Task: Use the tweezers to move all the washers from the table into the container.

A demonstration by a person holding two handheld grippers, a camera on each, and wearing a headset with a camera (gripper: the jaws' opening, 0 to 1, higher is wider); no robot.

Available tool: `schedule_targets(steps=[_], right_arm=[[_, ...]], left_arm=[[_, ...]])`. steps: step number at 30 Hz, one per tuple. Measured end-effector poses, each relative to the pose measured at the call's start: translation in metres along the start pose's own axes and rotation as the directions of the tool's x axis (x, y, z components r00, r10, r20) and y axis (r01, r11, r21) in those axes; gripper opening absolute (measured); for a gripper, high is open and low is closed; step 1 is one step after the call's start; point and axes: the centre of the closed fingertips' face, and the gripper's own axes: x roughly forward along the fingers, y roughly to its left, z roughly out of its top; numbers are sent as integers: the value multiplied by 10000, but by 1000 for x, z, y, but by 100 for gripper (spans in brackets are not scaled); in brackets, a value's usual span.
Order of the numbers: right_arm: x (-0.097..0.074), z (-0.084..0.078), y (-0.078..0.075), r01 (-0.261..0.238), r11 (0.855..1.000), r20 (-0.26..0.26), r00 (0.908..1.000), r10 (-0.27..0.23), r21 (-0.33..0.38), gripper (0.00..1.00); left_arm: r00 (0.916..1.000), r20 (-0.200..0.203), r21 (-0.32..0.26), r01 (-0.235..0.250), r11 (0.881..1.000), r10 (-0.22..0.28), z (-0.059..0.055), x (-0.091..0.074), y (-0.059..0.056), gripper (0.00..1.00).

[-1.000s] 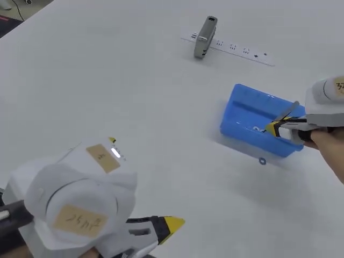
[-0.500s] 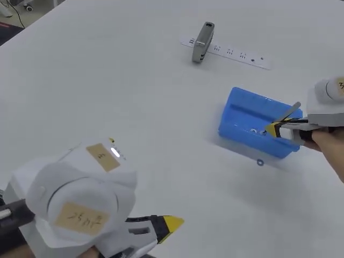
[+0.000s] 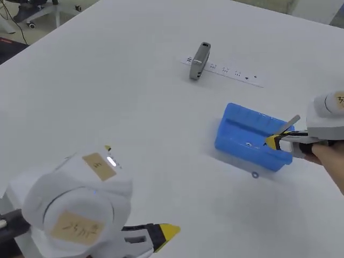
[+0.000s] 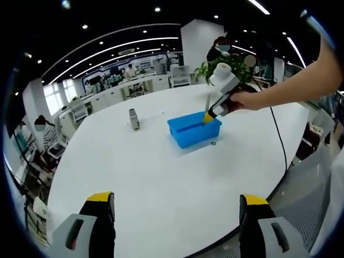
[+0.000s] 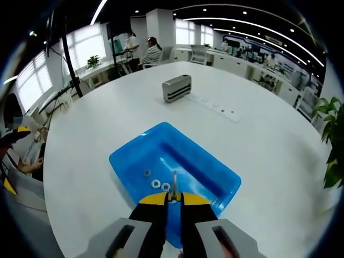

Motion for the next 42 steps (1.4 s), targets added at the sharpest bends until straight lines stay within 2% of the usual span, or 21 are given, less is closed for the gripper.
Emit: schedule_targets(steps=[9, 18, 25, 29, 38, 42], right_arm=[[-25, 2, 12, -87, 9998, 288, 9995, 92, -198, 4], [-36, 0, 27, -245, 9983, 430, 9987, 269, -533, 4], [-32, -11, 36, -491, 9975, 500, 9974, 516, -505, 4], [-30, -19, 41, -566, 9971, 606, 9964, 597, -516, 4], [-17, -38, 51, -840, 9948, 393, 9955, 864, -574, 4], [-10, -45, 55, -962, 9924, 104, 9952, 973, -768, 4]], left_arm=[[9996, 274, 11, 54, 10000, -54, 4, -8, -5, 98], [9994, 344, 98, 34, 9999, -38, 2, -12, -7, 98], [9994, 350, -11, 77, 10000, -77, 0, -14, -10, 99], [9988, 495, -196, 71, 9998, -61, 0, -13, -14, 99], [9994, 267, -245, 218, 9995, -212, -6, -8, -19, 99], [9984, 462, -149, 343, 9993, -336, -1, -8, -21, 98]])
